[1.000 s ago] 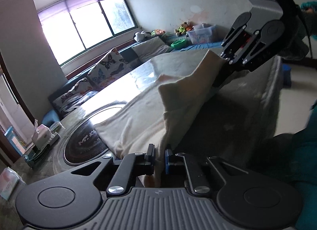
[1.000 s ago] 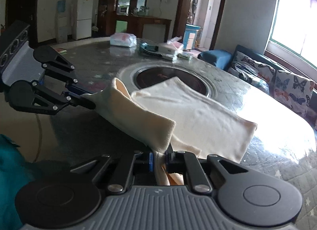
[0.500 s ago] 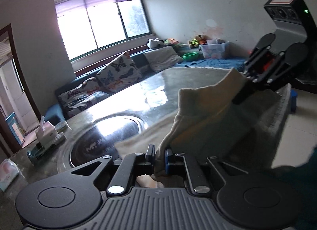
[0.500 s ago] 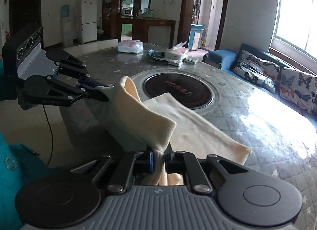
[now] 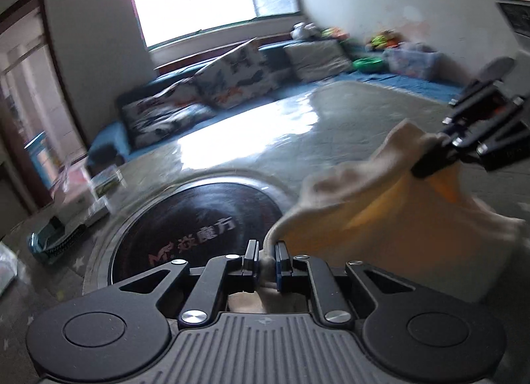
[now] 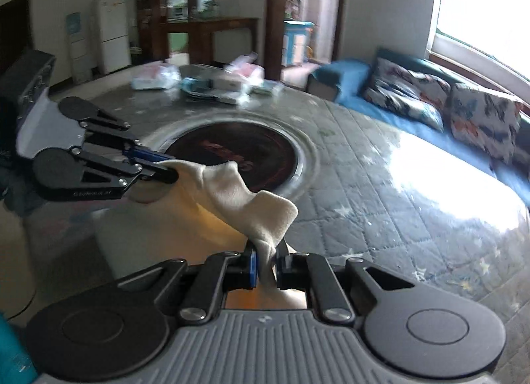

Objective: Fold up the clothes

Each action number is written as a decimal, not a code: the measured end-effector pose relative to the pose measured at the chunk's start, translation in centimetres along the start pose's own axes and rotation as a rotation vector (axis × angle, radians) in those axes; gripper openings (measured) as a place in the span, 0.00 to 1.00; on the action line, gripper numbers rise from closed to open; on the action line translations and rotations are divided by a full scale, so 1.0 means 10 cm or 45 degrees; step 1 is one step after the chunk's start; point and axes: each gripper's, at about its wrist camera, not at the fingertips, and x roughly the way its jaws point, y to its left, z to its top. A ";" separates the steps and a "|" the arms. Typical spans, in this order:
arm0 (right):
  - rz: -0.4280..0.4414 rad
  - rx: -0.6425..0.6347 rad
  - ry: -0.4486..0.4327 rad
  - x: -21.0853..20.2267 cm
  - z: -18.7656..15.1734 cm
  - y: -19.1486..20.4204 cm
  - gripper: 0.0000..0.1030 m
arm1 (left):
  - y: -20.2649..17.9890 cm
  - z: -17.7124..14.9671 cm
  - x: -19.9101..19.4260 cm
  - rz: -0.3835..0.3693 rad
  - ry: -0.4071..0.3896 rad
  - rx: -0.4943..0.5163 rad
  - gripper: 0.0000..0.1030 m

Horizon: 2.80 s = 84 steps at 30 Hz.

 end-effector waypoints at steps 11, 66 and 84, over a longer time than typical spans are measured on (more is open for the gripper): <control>-0.179 0.288 -0.006 0.45 -0.22 -0.29 0.32 | 0.09 -0.07 0.08 0.060 0.008 -0.084 0.13; -0.354 0.339 -0.002 0.14 -0.70 -0.35 0.05 | -0.44 0.16 0.38 -0.070 0.042 -0.080 0.13; -0.234 0.189 -0.025 -0.19 -0.96 0.25 0.07 | -0.52 0.14 0.35 -0.036 0.024 -0.068 0.14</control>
